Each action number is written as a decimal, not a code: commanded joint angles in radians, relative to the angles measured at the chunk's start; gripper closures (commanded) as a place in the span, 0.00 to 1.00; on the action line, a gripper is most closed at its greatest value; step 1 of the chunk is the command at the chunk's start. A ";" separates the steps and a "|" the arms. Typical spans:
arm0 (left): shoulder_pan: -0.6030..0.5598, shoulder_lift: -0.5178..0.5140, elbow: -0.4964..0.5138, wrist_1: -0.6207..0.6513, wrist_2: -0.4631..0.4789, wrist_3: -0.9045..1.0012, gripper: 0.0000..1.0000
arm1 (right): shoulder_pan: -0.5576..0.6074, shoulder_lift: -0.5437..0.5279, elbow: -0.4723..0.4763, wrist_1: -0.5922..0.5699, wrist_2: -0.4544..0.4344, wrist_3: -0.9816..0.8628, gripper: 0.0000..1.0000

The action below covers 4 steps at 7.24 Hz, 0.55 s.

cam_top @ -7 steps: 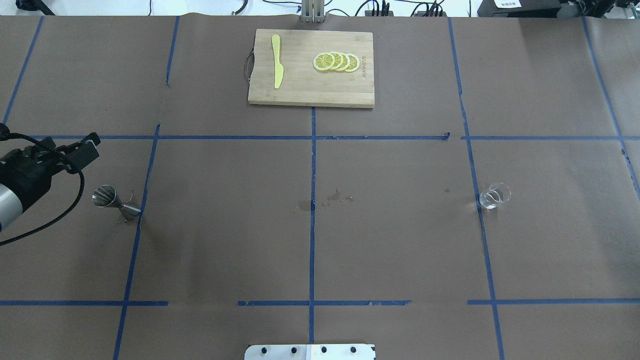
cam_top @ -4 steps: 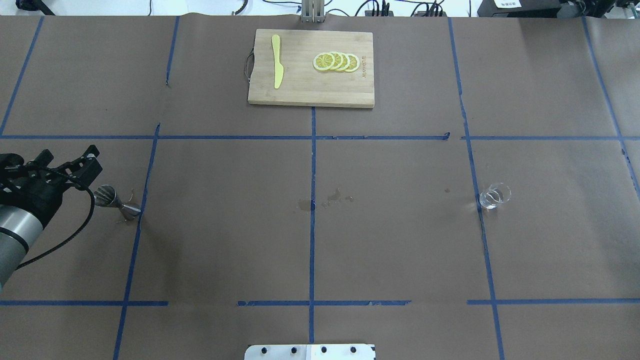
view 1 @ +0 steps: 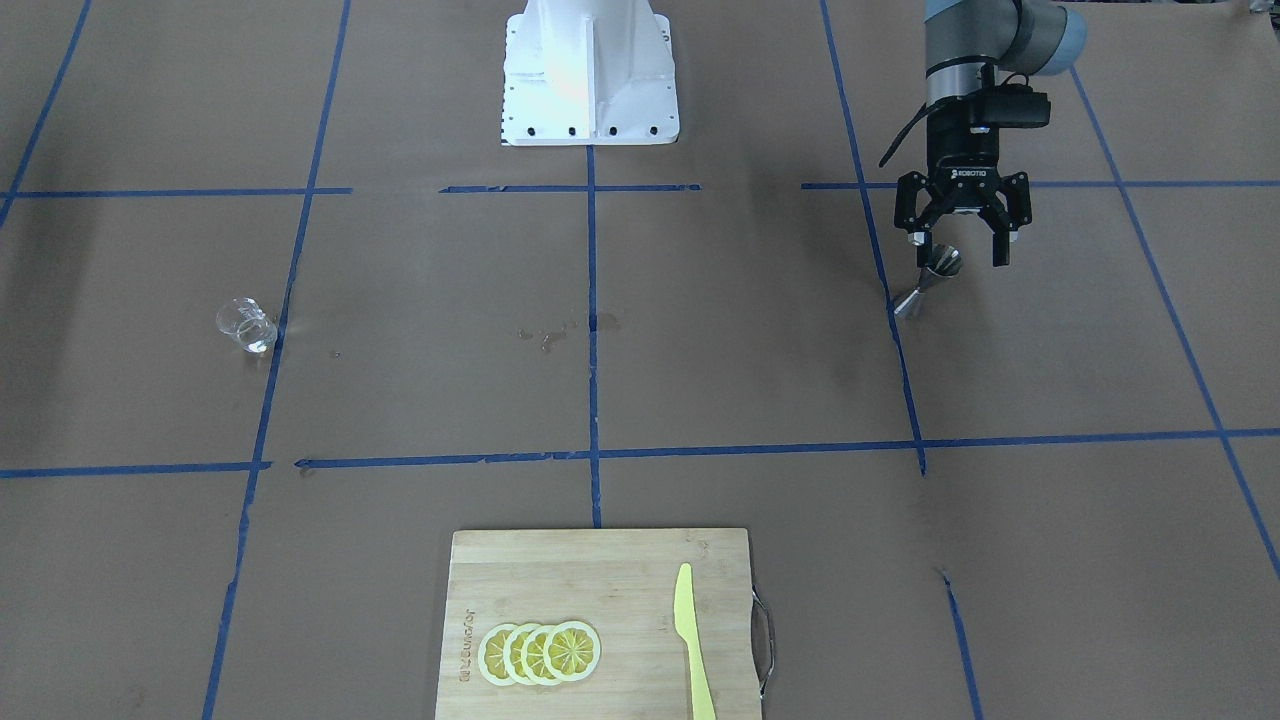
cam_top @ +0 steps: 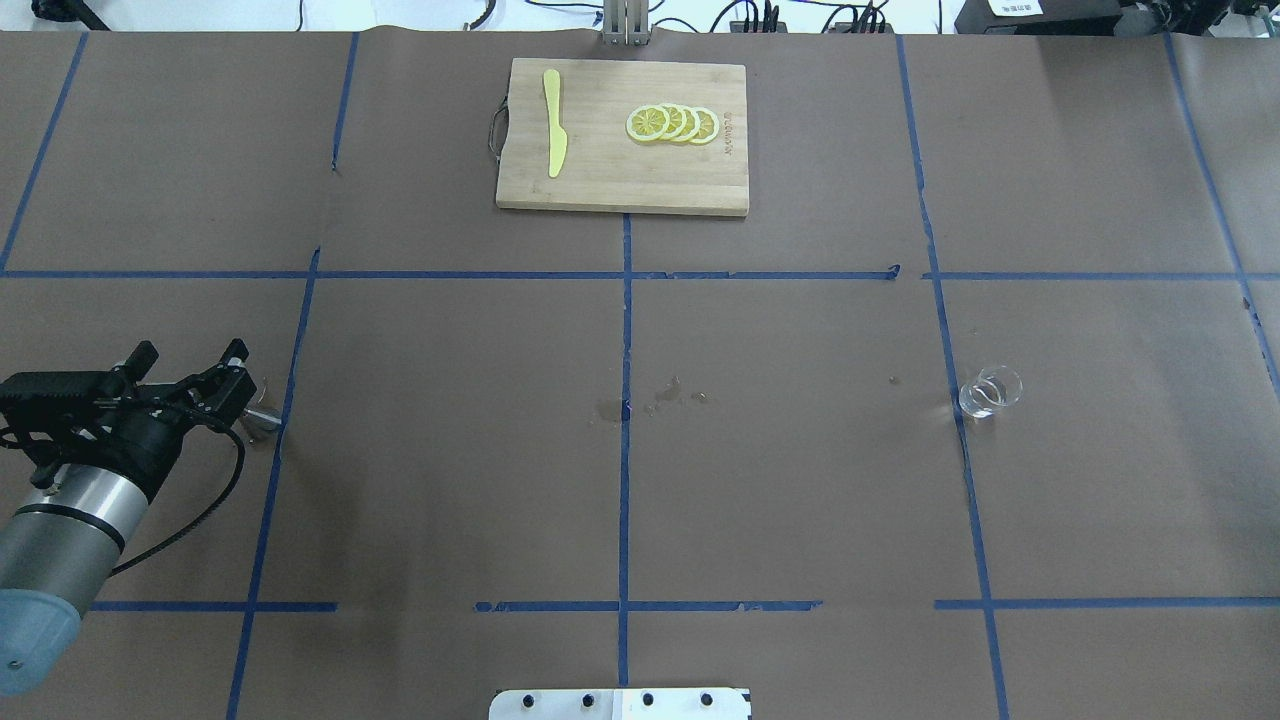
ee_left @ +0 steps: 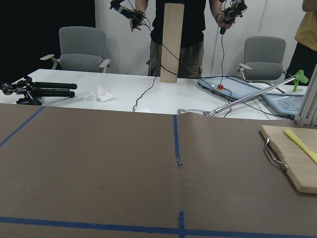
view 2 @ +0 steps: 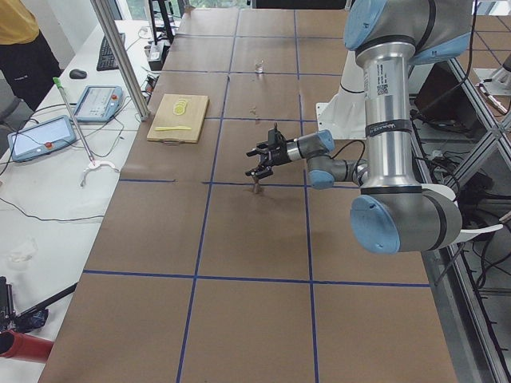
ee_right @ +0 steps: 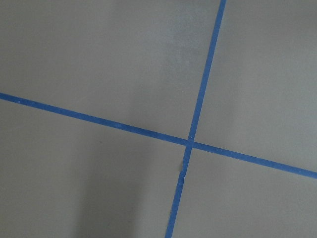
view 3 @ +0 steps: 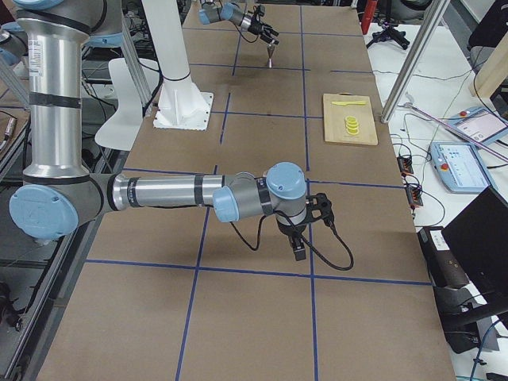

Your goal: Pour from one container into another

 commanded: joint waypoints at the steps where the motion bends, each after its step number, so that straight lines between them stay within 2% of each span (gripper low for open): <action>1: 0.025 -0.007 0.052 -0.002 0.047 -0.004 0.00 | 0.000 0.000 -0.002 0.000 0.000 0.000 0.00; 4: 0.055 -0.047 0.116 -0.040 0.088 -0.009 0.00 | 0.000 0.000 -0.005 0.000 0.000 0.000 0.00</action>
